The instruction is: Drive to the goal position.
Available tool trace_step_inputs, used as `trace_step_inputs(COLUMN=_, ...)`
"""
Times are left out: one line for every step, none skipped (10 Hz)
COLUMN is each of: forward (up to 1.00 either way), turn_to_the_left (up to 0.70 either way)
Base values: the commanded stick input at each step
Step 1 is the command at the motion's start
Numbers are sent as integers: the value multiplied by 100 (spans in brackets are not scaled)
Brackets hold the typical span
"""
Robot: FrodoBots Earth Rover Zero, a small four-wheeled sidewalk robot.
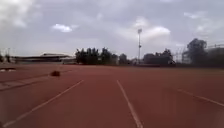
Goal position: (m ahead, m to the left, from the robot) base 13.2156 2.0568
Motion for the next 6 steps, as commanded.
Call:
trace_step_inputs(forward=45, turn_to_the_left=0)
trace_step_inputs(forward=45, turn_to_the_left=0)
trace_step_inputs(forward=45, turn_to_the_left=0)
trace_step_inputs(forward=45, turn_to_the_left=0)
trace_step_inputs(forward=45, turn_to_the_left=0)
trace_step_inputs(forward=45, turn_to_the_left=0)
